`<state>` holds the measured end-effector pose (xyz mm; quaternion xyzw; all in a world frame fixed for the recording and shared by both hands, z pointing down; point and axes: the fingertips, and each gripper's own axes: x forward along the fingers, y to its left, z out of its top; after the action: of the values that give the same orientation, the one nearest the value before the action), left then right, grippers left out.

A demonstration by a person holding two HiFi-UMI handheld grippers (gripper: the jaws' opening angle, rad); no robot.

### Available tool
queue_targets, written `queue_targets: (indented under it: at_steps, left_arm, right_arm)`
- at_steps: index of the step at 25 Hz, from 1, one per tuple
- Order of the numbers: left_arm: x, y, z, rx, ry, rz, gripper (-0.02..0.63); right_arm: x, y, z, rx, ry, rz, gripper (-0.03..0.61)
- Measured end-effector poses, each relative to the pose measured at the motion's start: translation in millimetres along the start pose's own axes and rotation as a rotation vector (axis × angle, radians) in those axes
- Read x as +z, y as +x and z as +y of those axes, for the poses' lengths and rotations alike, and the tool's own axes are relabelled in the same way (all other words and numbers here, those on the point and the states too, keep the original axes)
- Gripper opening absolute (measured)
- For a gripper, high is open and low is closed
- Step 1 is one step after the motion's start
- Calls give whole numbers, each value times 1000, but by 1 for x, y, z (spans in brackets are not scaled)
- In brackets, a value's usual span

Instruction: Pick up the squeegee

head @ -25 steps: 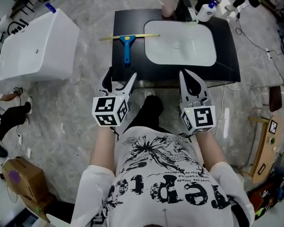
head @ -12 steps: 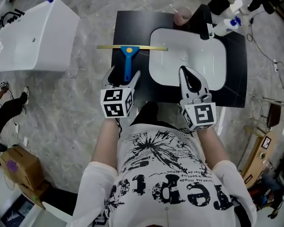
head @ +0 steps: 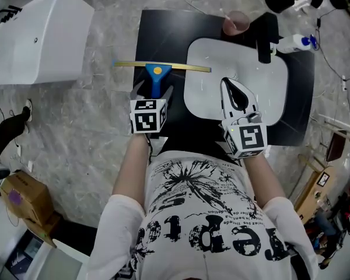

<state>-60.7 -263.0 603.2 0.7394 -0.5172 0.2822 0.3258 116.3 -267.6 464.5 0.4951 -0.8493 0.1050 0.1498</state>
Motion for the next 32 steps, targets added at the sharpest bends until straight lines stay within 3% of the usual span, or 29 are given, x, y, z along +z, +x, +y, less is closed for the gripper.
queue_targets:
  at_steps: [5,9,12,14,25,32]
  left_arm:
    - [1,16,7,45,-20,11,357]
    - [0,14,22,163,-17,-41,206]
    - [1,14,21,167,9,-37,190]
    - [1,15,17,161,22,-26,141]
    - [4,-9,-2,129,-24,-22,138]
    - [37,-56,-31,121,38,-143,138]
  right_arm:
    - [-9,12,-12,-12,6,17,14]
    - [-15,10,-16,-17,18,29,14]
    - [-15,9,-19,-13,29,31,15]
    - [-15,8,-20,-12,31,30,14]
    - [0,-13,-25,-2,33,3,15]
    - [19,-51,-31,-8,11,-35,14]
